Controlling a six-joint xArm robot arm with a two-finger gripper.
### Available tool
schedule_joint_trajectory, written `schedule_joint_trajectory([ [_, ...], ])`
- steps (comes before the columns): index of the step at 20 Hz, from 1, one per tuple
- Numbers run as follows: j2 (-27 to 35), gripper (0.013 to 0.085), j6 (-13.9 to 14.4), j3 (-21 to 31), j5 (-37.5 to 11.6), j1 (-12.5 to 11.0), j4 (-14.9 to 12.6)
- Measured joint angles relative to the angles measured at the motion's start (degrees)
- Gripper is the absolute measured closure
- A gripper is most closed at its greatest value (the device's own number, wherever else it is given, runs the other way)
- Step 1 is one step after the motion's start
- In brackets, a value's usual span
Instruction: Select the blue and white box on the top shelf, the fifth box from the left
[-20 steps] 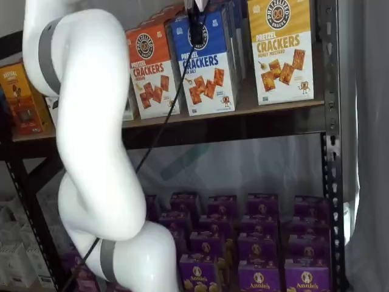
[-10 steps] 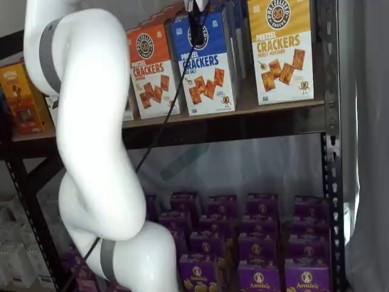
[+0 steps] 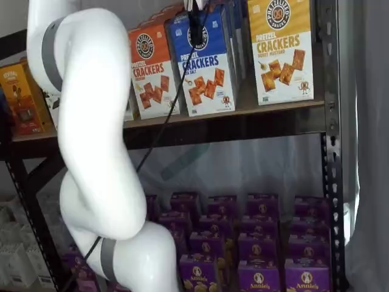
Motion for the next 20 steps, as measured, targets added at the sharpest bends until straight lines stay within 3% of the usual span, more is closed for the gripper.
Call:
schedule_joint_trajectory([
  [8, -4.59, 0.0450, -0.03, 2.48, 3.84, -0.42, -0.28],
  [20, -18.70, 0.0450, -3.19, 17.90, 5.49, -2.35, -3.42],
])
